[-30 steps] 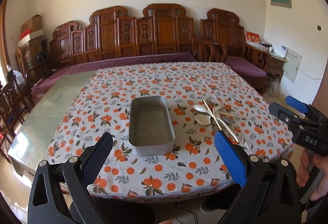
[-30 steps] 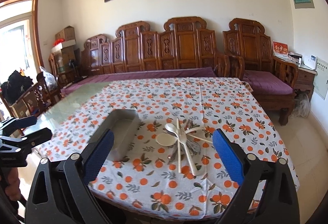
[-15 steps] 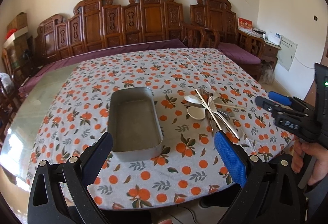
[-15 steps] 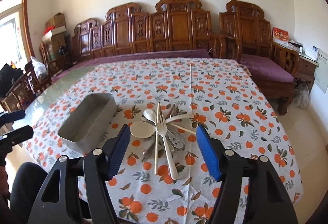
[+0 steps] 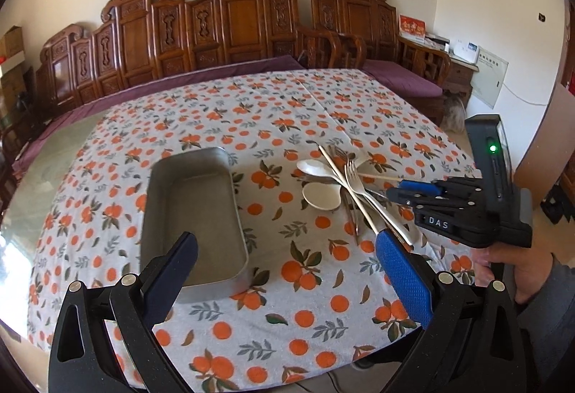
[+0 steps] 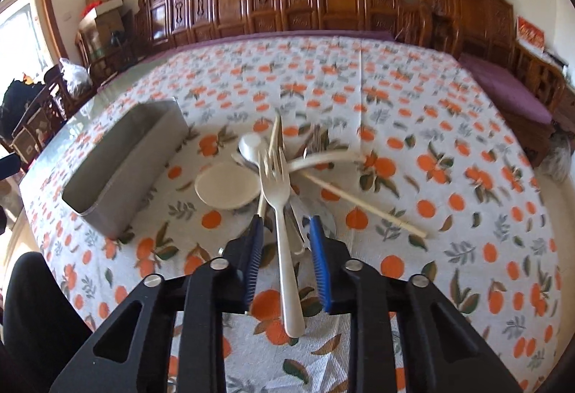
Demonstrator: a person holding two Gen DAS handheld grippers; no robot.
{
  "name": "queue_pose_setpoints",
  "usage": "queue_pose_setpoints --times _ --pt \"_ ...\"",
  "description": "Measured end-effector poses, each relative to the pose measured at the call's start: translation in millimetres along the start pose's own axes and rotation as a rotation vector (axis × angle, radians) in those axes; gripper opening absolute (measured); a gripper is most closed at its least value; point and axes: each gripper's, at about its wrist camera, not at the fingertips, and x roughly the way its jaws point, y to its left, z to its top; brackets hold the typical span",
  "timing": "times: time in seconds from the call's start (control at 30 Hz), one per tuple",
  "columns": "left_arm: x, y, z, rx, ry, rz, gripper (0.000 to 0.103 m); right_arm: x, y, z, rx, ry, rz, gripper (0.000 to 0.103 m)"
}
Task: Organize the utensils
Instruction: 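Reach the right gripper into the utensil pile and grasp the white plastic fork, then grasp a wooden chopstick from the pile with the left gripper while the right gripper holds the fork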
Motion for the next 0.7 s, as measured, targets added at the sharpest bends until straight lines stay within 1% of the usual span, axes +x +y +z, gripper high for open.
queue_pose_setpoints --times 0.07,0.23,0.33,0.5,0.6,0.7 --pt "7 -1 -2 -0.001 0.009 -0.005 0.095 9 -4 -6 0.01 0.023 0.012 0.025" --pt "24 -3 -8 -0.014 0.042 -0.024 0.093 21 -5 -16 0.009 0.063 0.032 0.024" --pt "30 -2 -10 -0.02 0.06 -0.024 0.093 24 -4 -19 0.015 0.079 0.047 0.015" --pt "37 -1 -13 -0.025 0.076 -0.016 0.093 30 -2 -21 0.009 0.097 0.057 0.011" --pt "40 -1 -14 -0.031 0.088 -0.017 0.093 28 -2 -21 0.01 0.092 0.083 0.011" --pt "46 -2 -13 -0.031 0.102 -0.023 0.093 17 0 -16 0.011 0.054 0.108 0.011"
